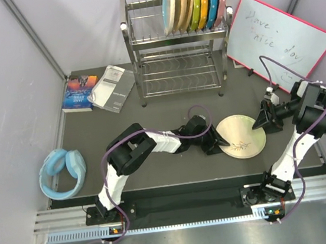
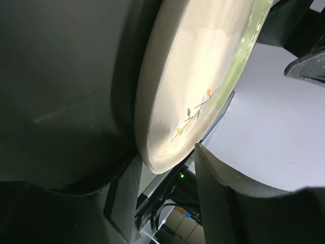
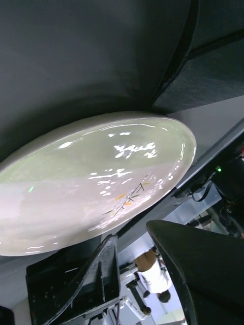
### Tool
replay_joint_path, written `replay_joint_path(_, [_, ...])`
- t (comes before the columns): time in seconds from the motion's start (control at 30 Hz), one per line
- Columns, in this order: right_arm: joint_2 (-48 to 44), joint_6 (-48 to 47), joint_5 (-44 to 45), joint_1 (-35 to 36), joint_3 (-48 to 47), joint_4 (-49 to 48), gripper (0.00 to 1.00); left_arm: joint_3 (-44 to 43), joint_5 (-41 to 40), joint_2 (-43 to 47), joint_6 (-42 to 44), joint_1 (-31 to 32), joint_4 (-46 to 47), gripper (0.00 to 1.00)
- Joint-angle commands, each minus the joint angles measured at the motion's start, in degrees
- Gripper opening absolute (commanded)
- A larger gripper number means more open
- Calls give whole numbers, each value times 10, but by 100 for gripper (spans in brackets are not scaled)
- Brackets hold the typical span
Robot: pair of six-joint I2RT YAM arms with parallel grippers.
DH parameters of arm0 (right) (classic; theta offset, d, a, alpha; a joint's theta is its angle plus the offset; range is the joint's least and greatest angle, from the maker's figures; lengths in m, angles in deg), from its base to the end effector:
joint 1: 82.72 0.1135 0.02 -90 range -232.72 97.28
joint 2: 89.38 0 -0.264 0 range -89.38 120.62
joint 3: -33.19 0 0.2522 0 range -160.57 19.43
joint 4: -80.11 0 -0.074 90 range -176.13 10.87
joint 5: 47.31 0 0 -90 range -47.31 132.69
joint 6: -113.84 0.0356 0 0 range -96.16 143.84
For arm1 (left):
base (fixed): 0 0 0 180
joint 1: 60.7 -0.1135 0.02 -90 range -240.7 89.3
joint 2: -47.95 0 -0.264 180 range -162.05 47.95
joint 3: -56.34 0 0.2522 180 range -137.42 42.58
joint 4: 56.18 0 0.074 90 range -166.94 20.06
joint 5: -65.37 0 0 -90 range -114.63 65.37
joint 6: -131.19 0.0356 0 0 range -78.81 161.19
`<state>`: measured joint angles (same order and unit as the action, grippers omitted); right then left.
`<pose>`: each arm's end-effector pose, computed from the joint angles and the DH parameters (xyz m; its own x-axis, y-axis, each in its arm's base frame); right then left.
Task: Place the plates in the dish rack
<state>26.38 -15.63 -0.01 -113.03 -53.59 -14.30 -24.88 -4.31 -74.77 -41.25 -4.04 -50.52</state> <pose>0.2830 -0.1375 0.1380 -0.9966 0.0415 -0.0711 -0.0249 0.6717 0.7404 0.2308 -0.3732 0.1056 -0.9723 -0.2134 0.0949 -0.1956 0.5218 -0.8304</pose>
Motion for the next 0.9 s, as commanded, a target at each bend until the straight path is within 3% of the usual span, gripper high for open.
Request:
replay_joint_path(0.0, [51,-22,-56,38,6,-107,85,-7,-114,-78,32,4,-106,52])
replay_joint_path(0.1, [49,-28,-56,56,13,-101,84,-26,-117,-89,32,7,-118,49])
replay_joint_path(0.17, [40,-35,-52,69,25,-103,84,-36,-115,-94,26,8,-123,40])
replay_joint_path(0.2, [30,-37,-46,73,27,-105,84,-38,-115,-99,25,9,-131,34])
replay_joint_path(0.23, [26,-36,-43,76,29,-104,84,-44,-114,-103,22,9,-137,19])
replay_joint_path(0.4, [28,-50,-26,74,23,-83,84,-44,-116,-107,9,9,-144,0])
replay_joint_path(0.6, [42,-43,-39,61,-2,-87,83,-16,-119,-86,8,10,-126,0])
replay_joint_path(0.73, [104,-103,-70,67,-58,-7,61,-21,-115,-86,22,10,-119,0])
replay_joint_path(0.87, [119,-152,-46,82,-46,28,58,-31,-108,-94,32,11,-108,0])
